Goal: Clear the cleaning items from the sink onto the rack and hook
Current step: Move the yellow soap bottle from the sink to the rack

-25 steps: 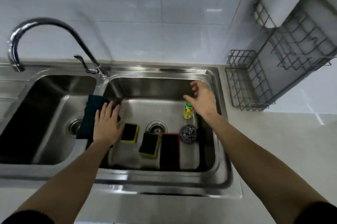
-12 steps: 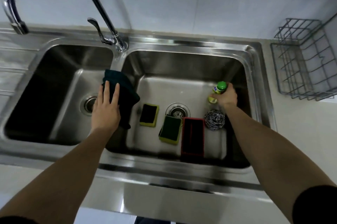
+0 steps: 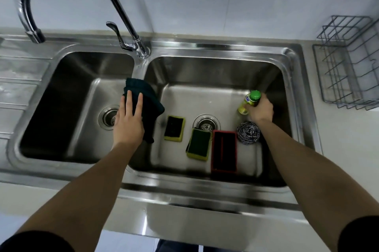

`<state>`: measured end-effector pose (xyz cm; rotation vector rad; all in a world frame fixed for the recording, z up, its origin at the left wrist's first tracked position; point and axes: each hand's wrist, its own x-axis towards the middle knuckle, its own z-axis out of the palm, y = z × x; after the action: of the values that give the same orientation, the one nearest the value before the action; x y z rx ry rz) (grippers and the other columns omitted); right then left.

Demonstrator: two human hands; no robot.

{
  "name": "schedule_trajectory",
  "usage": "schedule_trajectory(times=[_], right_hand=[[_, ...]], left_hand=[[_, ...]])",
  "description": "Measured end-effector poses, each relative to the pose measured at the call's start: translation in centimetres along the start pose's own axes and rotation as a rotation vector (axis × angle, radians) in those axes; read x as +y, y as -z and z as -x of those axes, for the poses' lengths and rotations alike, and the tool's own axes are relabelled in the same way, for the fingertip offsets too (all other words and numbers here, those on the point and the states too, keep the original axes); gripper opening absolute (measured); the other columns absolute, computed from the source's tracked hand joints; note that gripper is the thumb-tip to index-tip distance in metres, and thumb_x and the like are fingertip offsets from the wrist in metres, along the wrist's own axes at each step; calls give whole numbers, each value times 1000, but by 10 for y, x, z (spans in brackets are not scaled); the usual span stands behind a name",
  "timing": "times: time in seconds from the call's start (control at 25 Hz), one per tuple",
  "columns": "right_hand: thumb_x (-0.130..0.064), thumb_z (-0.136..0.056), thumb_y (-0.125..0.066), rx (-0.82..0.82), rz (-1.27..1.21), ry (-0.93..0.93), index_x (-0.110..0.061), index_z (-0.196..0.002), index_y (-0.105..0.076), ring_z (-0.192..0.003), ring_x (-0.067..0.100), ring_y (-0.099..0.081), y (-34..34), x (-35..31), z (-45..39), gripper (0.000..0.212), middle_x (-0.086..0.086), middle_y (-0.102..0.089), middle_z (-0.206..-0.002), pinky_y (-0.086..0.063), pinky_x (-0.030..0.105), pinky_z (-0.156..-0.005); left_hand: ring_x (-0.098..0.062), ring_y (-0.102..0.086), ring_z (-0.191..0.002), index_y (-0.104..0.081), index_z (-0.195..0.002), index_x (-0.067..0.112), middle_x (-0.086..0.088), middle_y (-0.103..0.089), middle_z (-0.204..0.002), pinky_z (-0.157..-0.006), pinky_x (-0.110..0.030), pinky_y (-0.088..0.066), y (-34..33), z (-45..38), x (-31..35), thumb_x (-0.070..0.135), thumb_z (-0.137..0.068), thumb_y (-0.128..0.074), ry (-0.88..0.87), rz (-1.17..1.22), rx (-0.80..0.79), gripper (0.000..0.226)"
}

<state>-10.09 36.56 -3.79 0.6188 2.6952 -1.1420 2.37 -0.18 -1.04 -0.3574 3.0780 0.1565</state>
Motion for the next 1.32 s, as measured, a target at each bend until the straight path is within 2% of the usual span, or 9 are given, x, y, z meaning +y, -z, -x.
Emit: schedule_trajectory(times=[0.36, 0.44, 0.6, 0.76, 0.92, 1.0, 1.08, 1.2, 1.32], right_hand=[[-32, -79, -75, 51, -93, 392, -11, -124, -45, -102, 28, -67, 118, -58, 56, 58, 9, -70, -113, -53, 36, -90], [-39, -80, -73, 85, -113, 475, -16, -122, -45, -97, 23, -69, 167, -77, 63, 55, 5, -71, -111, -56, 43, -88], [-39, -84, -70, 190, -157, 623, -17, -126, -47, -94, 14, -67, 264, -112, 78, 53, 0, -69, -111, -56, 36, -85], [-39, -85, -67, 365, -245, 731, -16, -127, -52, -89, 9, -66, 347, -130, 81, 50, -5, -69, -105, -55, 32, -83], [-32, -88, -66, 487, -309, 732, -14, -129, -52, -82, -15, -59, 394, -132, 64, 47, -20, -63, -97, -49, 12, -79], [-31, -89, -65, 535, -299, 719, -13, -132, -50, -81, -21, -56, 405, -130, 50, 49, -17, -63, -101, -45, 4, -76], [-32, -88, -65, 568, -258, 698, -14, -134, -49, -83, -14, -58, 409, -127, 35, 52, -9, -65, -109, -49, 10, -80], [-37, -86, -65, 563, -200, 654, -17, -132, -50, -89, 9, -64, 408, -122, 12, 53, -5, -68, -110, -55, 37, -85], [-39, -85, -66, 515, -182, 612, -15, -129, -51, -94, 18, -66, 402, -116, -8, 52, -2, -69, -109, -55, 44, -86]], left_hand=[[-35, -1, -148, -12, -153, 11, -18, -3, -160, -118, -56, -6, 19, -8, 35, 27, -93, -52, -59, 47, -32, 74], [-33, -2, -148, -16, -152, 10, -15, -5, -161, -119, -53, -7, 30, -21, 84, 28, -93, -53, -180, 103, -13, 72], [-28, -6, -149, -16, -152, 8, -14, -8, -161, -121, -46, -10, 66, -38, 220, 32, -96, -47, -458, 241, 15, 68], [-20, 4, -149, -2, -153, 13, -4, 4, -161, -120, -34, 0, 100, -25, 353, 39, -99, -37, -696, 381, -8, 69], [-16, 14, -147, 8, -151, 15, -3, 15, -160, -118, -32, 8, 95, -18, 432, 51, -99, -23, -774, 274, -153, 71], [-17, 15, -147, 9, -151, 13, -5, 17, -159, -116, -32, 8, 88, -25, 452, 51, -99, -20, -783, 218, -188, 71], [-17, 15, -147, 10, -151, 11, -7, 18, -159, -119, -35, 6, 81, -36, 460, 51, -99, -19, -786, 160, -214, 71], [-18, 15, -147, 11, -150, 11, -7, 19, -159, -122, -38, 2, 70, -48, 458, 51, -99, -17, -781, 112, -267, 70], [-14, 16, -147, 15, -149, 14, -2, 22, -157, -119, -31, 6, 63, -55, 454, 51, -99, -17, -807, 156, -276, 70]])
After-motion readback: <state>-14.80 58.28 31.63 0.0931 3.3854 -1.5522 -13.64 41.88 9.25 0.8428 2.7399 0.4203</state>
